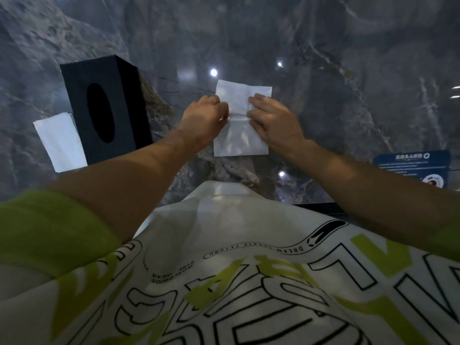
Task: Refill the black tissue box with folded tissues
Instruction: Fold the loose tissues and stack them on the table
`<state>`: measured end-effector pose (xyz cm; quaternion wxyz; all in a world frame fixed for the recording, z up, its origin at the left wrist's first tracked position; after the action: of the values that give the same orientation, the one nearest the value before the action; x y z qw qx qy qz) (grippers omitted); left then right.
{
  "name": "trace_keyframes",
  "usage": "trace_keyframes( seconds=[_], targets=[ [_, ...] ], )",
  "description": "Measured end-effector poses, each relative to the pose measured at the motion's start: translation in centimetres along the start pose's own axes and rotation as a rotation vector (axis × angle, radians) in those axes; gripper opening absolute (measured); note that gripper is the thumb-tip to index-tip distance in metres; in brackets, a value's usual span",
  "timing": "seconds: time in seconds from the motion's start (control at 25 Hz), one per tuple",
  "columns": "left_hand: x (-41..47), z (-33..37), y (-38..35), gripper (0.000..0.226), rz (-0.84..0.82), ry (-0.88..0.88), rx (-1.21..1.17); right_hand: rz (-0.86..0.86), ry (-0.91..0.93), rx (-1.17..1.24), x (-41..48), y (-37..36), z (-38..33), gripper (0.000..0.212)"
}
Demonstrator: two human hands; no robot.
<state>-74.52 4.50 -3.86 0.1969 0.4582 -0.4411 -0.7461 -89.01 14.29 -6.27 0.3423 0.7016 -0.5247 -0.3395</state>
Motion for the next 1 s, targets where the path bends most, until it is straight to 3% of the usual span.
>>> trace_keyframes(
  seconds=[0.44, 0.64, 0.84, 1.0],
  targets=[
    [-1.8, -1.4, 0.3, 0.022, 0.082, -0.065, -0.177, 0.035, 0.040, 0.005, -0.9, 0.7, -1.3, 0.023],
    [-2.7, -1.8, 0.8, 0.021, 0.084, -0.082, -0.209, 0.061, -0.059, 0.105, -0.3, 1.3, -2.1, 0.019],
    [-4.1, -3.3, 2.4, 0.012, 0.135, -0.047, -0.459, 0.160, -0.117, 0.207, -0.2, 2.3, -4.1, 0.018],
    [-4.9, -5.9, 4.3, 0.008, 0.109, -0.018, -0.680, 0.298, -0.184, 0.375, 0.8, 3.7, -6.8, 0.003]
  ],
)
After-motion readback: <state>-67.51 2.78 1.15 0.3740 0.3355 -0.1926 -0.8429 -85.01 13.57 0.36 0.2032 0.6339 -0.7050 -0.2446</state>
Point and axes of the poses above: each hand's wrist, its own x-axis towards the middle knuckle, its own y-axis out of the back of the hand, z = x × y, the point moved 4 cm from there along x, towards the middle knuckle, and after that the axes turned 15 degrees about y, right-handed, at the moved point
